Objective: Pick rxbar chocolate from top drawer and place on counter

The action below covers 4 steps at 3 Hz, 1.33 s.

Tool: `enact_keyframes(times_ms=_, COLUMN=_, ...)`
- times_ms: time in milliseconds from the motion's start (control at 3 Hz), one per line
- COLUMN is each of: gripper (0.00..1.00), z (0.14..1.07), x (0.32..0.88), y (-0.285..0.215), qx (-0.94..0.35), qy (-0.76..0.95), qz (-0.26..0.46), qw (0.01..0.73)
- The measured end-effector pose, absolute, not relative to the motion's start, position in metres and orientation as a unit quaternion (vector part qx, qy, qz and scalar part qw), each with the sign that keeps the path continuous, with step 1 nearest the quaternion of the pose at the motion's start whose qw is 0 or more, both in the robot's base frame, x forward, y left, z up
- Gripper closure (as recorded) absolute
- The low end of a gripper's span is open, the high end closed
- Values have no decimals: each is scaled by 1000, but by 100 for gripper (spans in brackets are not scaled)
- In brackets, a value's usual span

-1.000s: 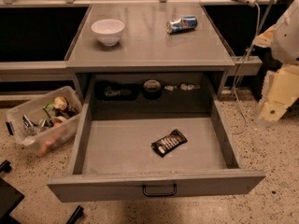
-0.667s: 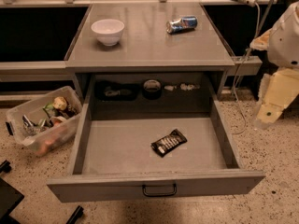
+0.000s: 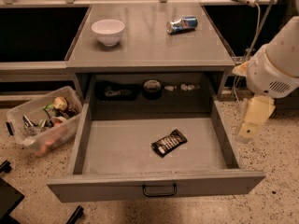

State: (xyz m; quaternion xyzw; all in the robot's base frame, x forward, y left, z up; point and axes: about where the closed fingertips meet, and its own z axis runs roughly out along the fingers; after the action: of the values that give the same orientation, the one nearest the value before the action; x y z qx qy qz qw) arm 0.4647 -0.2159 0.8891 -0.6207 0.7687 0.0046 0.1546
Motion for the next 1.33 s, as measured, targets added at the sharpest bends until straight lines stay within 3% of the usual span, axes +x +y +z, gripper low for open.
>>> enact_keyframes(times_ms=667, gripper=0, z=811, x=483, y=-211, qx=-645, qy=748, qz=46, qw=148)
enact_keyframes(times_ms=1333, gripper=0, z=788, x=487, y=-204, qx=-651, qy=741, qz=36, qw=159)
